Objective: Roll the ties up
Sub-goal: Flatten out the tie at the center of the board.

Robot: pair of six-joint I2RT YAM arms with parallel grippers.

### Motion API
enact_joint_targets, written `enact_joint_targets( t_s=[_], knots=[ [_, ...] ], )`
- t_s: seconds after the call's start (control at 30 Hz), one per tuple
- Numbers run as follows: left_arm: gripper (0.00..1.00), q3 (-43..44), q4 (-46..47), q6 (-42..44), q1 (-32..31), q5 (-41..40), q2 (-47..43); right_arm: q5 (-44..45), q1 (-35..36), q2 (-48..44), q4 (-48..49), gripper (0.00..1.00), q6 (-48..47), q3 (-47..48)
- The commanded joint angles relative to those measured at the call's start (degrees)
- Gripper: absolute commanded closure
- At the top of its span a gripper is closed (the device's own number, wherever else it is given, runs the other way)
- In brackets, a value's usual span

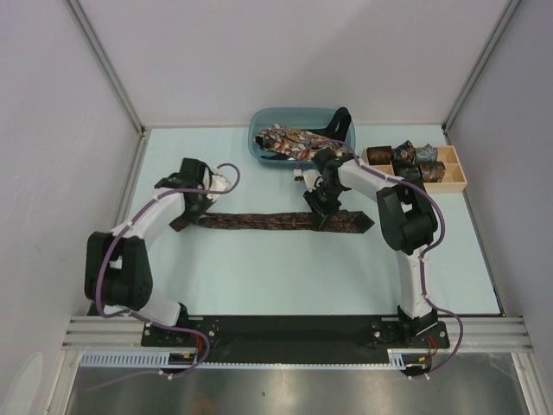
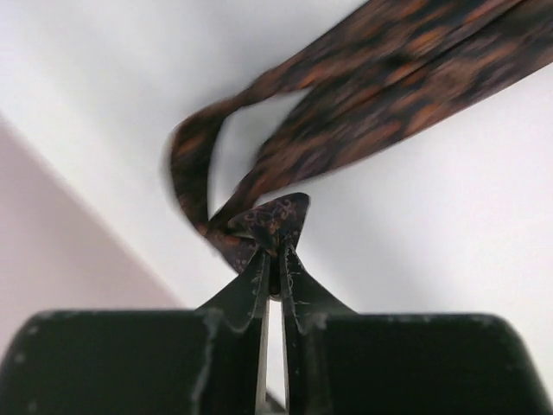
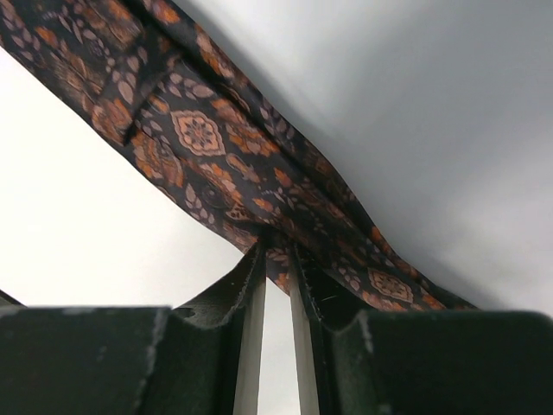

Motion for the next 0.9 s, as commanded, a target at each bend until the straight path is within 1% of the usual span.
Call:
enact_joint_targets(
  t_s=[0.0, 0.03, 0.07, 0.1, 0.13, 0.17, 0.2, 0.23, 0.3, 0.33, 0.4, 0.47, 0.5, 0.53, 0.57, 0.6, 0.63, 0.67, 0.77, 0.83, 0.87],
  knots=[
    [0.87, 3.62, -4.98, 13.23, 8.15, 0.55, -9.29, 8.46, -1.06, 2.42, -3.03, 0.78, -3.98, -4.12],
    [0.85, 4.49, -5.25, 15.78, 11.39, 0.90, -9.56, 8.63, -1.06, 2.33, -3.11, 0.78, -4.07, -4.46],
    [0.83, 4.68, -5.51, 21.02, 14.03, 0.82, -9.74, 8.72, -1.06, 2.33, -3.11, 0.78, -4.16, -4.64],
    [0.80, 4.77, -4.73, 23.42, 15.62, 0.38, -9.30, 8.81, -1.14, 2.24, -3.29, 0.78, -4.51, -4.82],
    [0.77, 5.20, -4.81, 25.62, 18.94, 1.51, -9.04, 8.90, -1.23, 1.98, -3.29, 0.78, -4.60, -4.91],
    [0.75, 5.29, -4.64, 29.47, 20.37, 1.69, -8.69, 8.90, -1.23, 1.98, -3.29, 0.78, -4.60, -5.17],
    [0.69, 5.29, -4.03, 30.82, 21.60, 1.87, -7.99, 8.90, -1.23, 1.98, -3.38, 0.78, -4.77, -5.26],
    [0.65, 5.64, -4.98, 32.57, 23.96, 3.70, -7.02, 8.98, -1.32, 1.89, -3.46, 0.78, -4.86, -5.43],
    [0.63, 5.12, -3.58, 36.36, 26.17, 3.19, -5.96, 9.25, -1.41, 1.63, -3.38, 0.78, -5.12, -5.78],
    [0.62, 5.03, -3.49, 38.28, 28.45, 2.75, -4.65, 9.60, -1.58, 1.54, -3.38, 0.78, -5.39, -5.96],
    [0.62, 5.90, -2.35, 38.74, 31.44, 2.57, -3.50, 10.12, -1.85, 0.93, -3.46, 0.78, -5.83, -6.66],
    [0.61, 7.13, -3.14, 37.78, 32.42, 4.24, -2.27, 10.57, -2.46, 0.40, -3.73, 0.78, -6.18, -7.63],
    [0.58, 8.18, -3.75, 37.25, 32.60, 5.29, -2.09, 11.00, -2.64, 0.05, -3.90, 0.78, -6.44, -7.98],
    [0.55, 8.72, -5.67, 36.29, 32.34, 8.69, -2.35, 11.36, -3.34, -0.22, -3.90, 0.78, -7.05, -8.42],
    [0.45, 9.07, -6.04, 35.15, 32.34, 9.42, -2.53, 11.71, -3.60, -0.65, -3.99, 0.78, -7.41, -8.86],
    [0.41, 9.94, -6.91, 33.31, 31.90, 11.95, -2.70, 12.41, -4.04, -0.83, -3.99, 0.78, -7.76, -9.56],
    [0.37, 10.56, -10.23, 33.03, 31.90, 14.41, -2.71, 12.67, -4.92, -1.01, -4.17, 0.78, -8.28, -9.91],
    [0.31, 11.09, -11.39, 32.51, 31.90, 17.83, -2.71, 13.20, -5.53, -1.10, -4.25, 0.78, -8.46, -10.18],
    [0.26, 10.40, -12.63, 30.84, 31.81, 21.28, -2.45, 13.99, -7.38, -1.19, -4.69, 0.78, -9.34, -11.15],
    [0.25, 10.13, -13.59, 29.43, 31.72, 22.69, -1.57, 14.17, -8.00, -1.36, -5.48, 0.78, -9.78, -11.32],
    [0.19, 10.22, -14.12, 29.08, 31.46, 23.57, -1.22, 14.43, -8.52, -1.54, -5.83, 0.78, -10.57, -11.32]
  ],
)
